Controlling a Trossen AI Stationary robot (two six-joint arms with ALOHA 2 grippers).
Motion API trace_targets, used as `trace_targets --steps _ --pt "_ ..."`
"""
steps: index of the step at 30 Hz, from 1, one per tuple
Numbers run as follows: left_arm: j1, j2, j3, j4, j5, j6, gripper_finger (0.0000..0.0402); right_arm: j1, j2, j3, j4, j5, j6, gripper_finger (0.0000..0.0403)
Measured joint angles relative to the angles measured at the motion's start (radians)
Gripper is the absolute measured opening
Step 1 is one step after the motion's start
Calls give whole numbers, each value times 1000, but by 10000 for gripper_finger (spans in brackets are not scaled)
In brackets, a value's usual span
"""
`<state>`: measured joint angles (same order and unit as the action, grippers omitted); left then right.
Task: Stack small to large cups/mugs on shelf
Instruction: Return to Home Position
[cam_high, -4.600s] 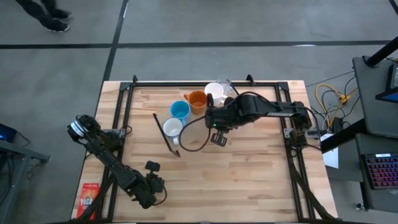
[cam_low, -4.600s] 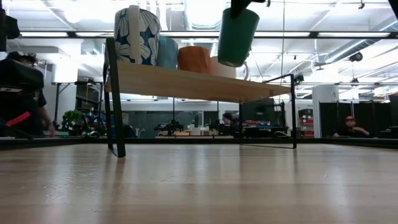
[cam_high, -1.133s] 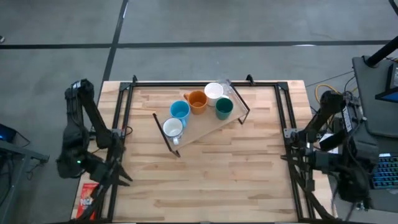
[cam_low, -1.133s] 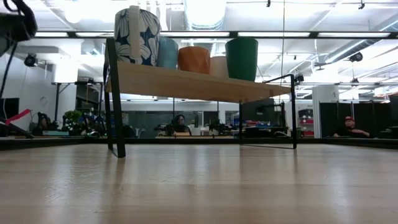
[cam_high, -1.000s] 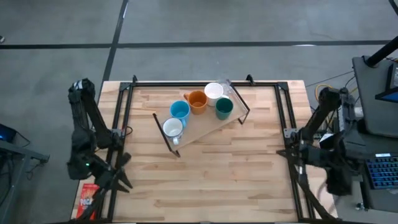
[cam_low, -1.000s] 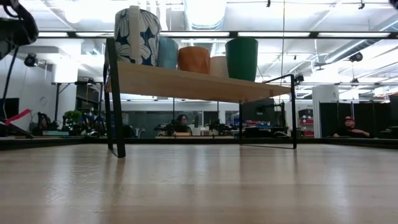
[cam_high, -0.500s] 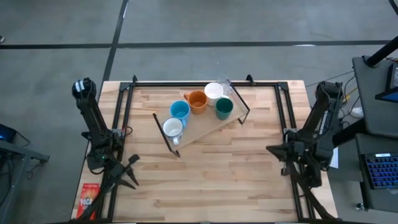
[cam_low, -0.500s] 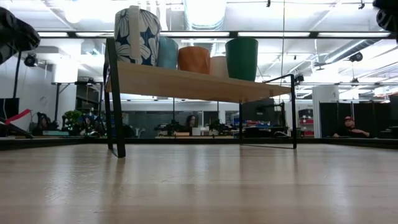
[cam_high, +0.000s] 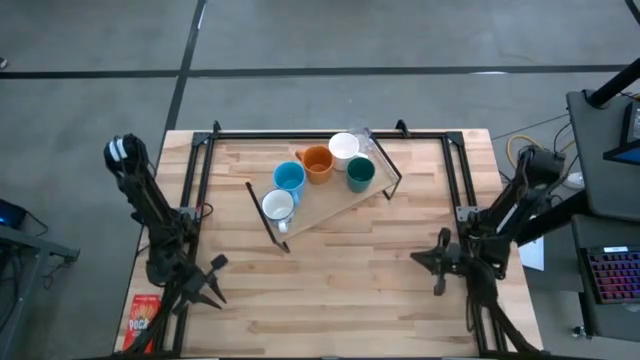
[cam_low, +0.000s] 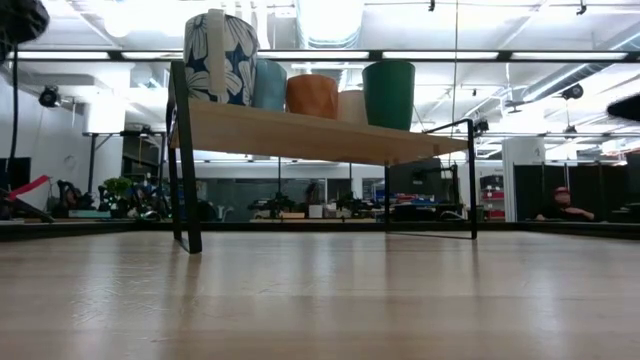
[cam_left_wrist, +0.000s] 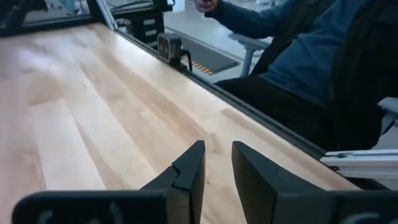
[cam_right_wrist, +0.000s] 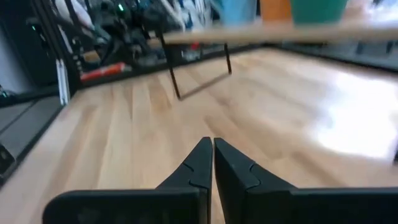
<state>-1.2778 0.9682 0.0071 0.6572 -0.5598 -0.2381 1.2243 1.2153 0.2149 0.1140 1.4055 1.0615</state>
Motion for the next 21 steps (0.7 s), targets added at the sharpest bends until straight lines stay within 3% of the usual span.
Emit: trace_targets --steps 4,7,9,13,15,17,21 --pt "0 118 -1 96 0 -18 67 -86 105 -70 308 -129 -102 8" --pt "0 219 -2 185 1 -19 67 -173 194 -105 629 -284 -288 8" --pt "0 291 -2 255 1 -19 67 -236 273 -111 863 -433 -476 8" --pt "0 443 -4 410 3 -18 67 -346 457 -83 1277 -832 -849 8" --pt "0 516 -4 483 3 -15 67 -380 541 -61 1383 -948 -953 8" --pt "0 586 -4 572 3 12 67 -404 602 -48 1401 -999 -972 8" --pt "1 721 -5 773 6 114 67 -426 688 -58 1377 -1044 -840 8"
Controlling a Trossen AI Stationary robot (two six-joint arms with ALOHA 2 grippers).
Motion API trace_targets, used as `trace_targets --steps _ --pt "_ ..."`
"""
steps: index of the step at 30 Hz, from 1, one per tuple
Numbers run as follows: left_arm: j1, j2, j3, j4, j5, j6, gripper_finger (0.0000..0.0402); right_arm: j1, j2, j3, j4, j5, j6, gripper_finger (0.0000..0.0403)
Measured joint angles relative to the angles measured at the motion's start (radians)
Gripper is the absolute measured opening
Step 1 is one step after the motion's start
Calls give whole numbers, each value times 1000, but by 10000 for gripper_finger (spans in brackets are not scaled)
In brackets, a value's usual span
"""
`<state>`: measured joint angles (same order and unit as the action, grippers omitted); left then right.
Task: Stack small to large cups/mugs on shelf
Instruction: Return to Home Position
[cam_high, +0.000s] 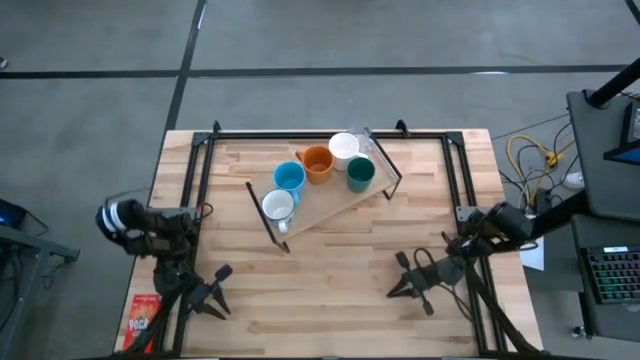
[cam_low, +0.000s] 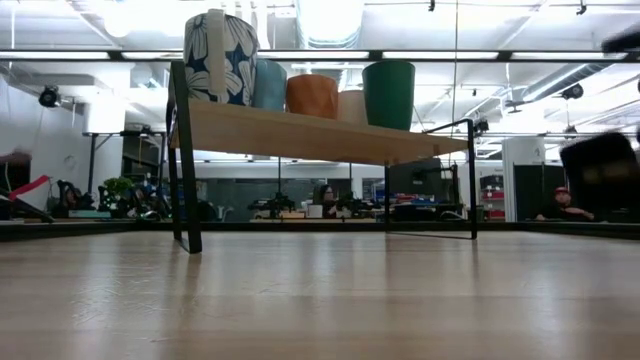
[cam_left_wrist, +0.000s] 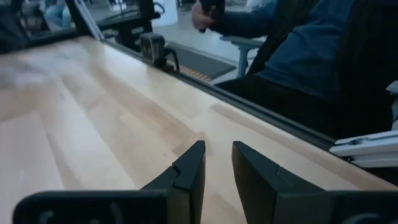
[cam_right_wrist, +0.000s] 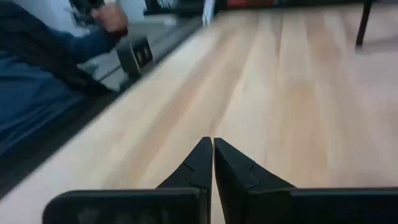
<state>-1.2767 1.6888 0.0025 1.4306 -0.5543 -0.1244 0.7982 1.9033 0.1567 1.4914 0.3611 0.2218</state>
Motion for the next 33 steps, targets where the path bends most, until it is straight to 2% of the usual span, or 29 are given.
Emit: trace_targets --steps 4,7,11,13,16,22,25,30,33 --pt "10 103 -1 125 3 24 67 13 53 -26 13 -2 77 8" --pt "41 146 -2 138 2 -10 67 28 62 -51 16 12 85 8" --pt "101 154 -2 133 2 -35 67 61 27 -134 32 152 115 8" --pt "127 137 -2 110 40 -27 67 89 2 -154 36 229 114 8" --pt "153 90 -2 60 85 -13 67 138 -52 -151 13 258 36 8" --pt "158 -103 -1 -169 74 -9 67 253 -193 -150 -53 276 -50 9" --pt "158 -245 1 -330 47 -16 67 322 -307 -149 -136 343 -73 9" --pt "158 -503 3 -612 -30 -9 67 435 -523 -150 -390 585 -45 9" --pt "158 -650 3 -717 -43 38 67 486 -649 -150 -519 712 11 9"
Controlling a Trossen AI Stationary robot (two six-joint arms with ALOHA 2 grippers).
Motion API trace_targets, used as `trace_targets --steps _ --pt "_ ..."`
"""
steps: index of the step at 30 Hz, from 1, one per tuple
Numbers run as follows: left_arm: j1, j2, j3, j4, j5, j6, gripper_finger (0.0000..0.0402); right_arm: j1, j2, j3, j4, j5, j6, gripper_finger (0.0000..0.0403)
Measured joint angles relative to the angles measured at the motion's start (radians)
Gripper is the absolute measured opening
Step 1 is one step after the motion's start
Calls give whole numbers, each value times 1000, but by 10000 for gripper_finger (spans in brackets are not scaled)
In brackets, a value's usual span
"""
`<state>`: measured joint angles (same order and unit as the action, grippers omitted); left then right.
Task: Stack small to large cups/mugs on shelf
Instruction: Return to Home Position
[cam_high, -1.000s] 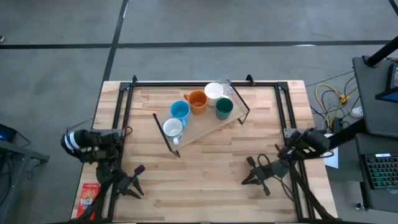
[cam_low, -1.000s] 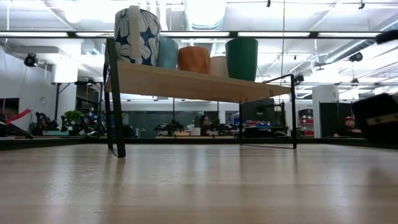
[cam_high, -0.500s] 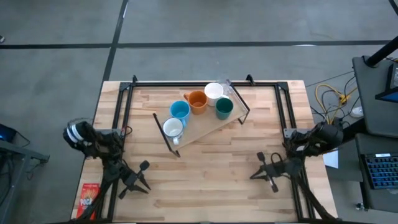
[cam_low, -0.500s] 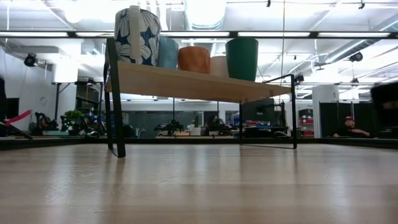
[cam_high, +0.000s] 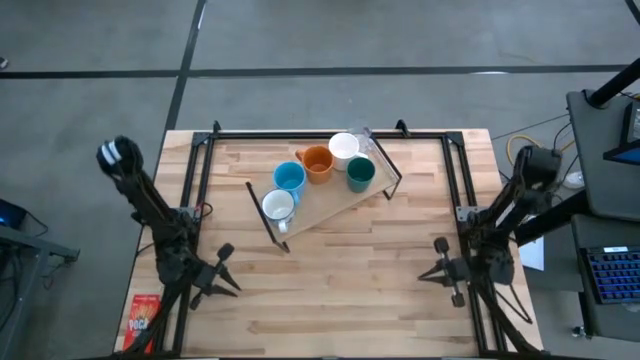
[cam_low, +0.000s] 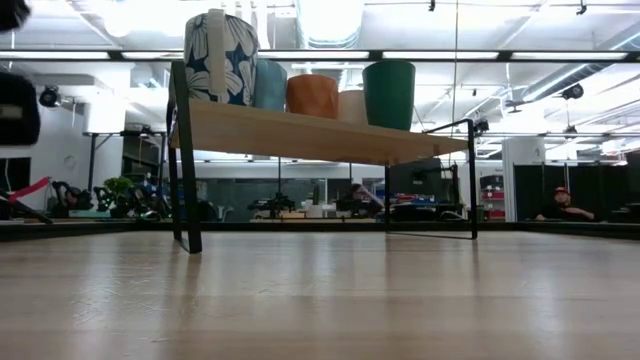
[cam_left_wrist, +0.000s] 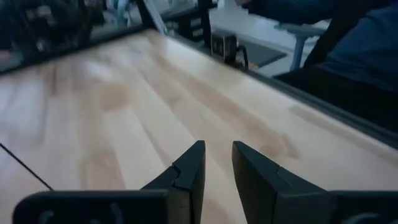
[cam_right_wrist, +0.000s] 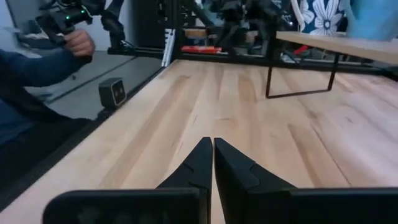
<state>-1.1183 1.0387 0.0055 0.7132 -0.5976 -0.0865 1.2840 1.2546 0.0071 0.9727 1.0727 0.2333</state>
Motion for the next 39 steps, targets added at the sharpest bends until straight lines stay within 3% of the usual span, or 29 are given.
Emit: trace_targets --steps 8,15,20,24,27,35,39 --pt "86 -331 1 -249 98 66 53 -8 -166 1 -159 -40 38 9" --pt "313 -596 1 -501 311 75 5 -41 -247 1 -162 -54 -79 9" --pt "474 -773 1 -652 468 101 3 -101 -357 1 -162 -85 -197 9" --pt "578 -870 4 -691 536 147 3 -226 -477 2 -170 -140 -295 8" --pt "650 -919 11 -724 579 165 3 -354 -581 2 -278 -246 -297 8" --pt "806 -924 38 -803 595 172 3 -727 -862 3 -905 -351 103 8" --pt "881 -901 44 -822 592 181 4 -852 -933 3 -846 -445 17 8"
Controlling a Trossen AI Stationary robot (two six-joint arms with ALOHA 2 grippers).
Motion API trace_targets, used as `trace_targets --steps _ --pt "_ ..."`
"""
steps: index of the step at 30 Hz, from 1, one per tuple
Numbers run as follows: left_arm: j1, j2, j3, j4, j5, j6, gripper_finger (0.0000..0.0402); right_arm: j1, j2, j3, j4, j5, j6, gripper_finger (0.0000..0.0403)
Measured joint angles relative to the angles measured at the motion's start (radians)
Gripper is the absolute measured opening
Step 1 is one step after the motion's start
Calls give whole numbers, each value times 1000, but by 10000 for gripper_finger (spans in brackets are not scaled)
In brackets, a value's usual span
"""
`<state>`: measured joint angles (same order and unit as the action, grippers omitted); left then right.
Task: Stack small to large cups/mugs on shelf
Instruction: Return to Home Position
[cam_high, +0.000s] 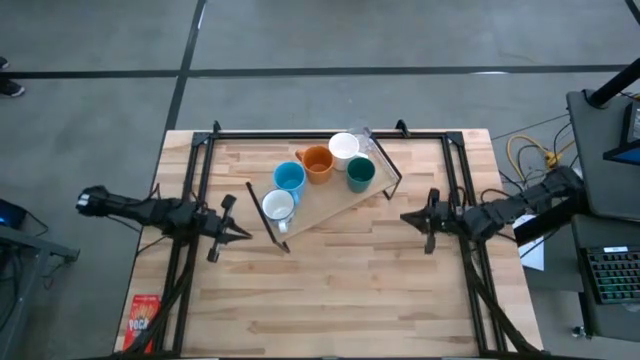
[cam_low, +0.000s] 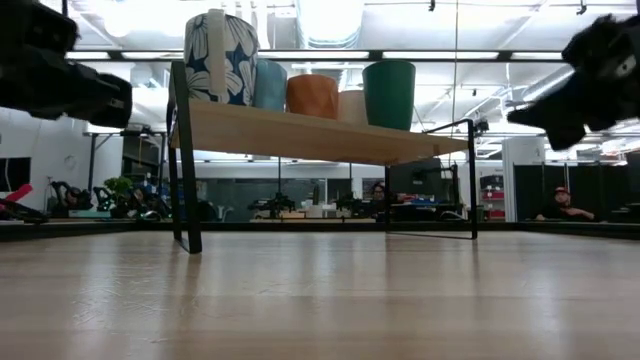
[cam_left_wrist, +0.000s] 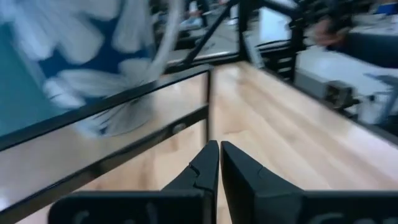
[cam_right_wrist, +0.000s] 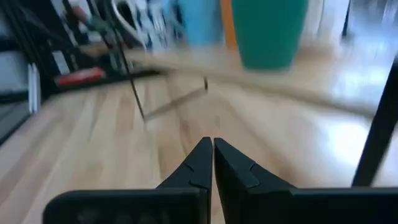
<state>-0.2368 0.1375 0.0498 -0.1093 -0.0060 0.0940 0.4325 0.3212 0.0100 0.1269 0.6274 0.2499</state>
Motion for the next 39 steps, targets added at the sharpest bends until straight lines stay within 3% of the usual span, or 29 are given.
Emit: trace_targets --steps 3,8,10,15,18,33,39 --pt "64 -1 0 0 -3 15 4 -65 -47 0 98 -80 -135 8" --pt "152 -10 0 -2 2 28 4 -144 -139 0 234 -363 -332 8" --pt "174 -9 0 -2 5 29 4 -175 -189 0 228 -424 -360 8" --pt "197 -10 0 -1 12 46 4 -247 -310 0 56 -428 -310 8" --pt "207 -17 -3 11 14 57 4 -279 -320 -1 -29 -434 -268 8" --pt "214 -3 -8 30 -55 104 4 -342 -310 -1 -90 -437 -303 8" --pt "214 28 -9 48 -187 126 4 -342 -283 -1 -71 -256 -273 8"
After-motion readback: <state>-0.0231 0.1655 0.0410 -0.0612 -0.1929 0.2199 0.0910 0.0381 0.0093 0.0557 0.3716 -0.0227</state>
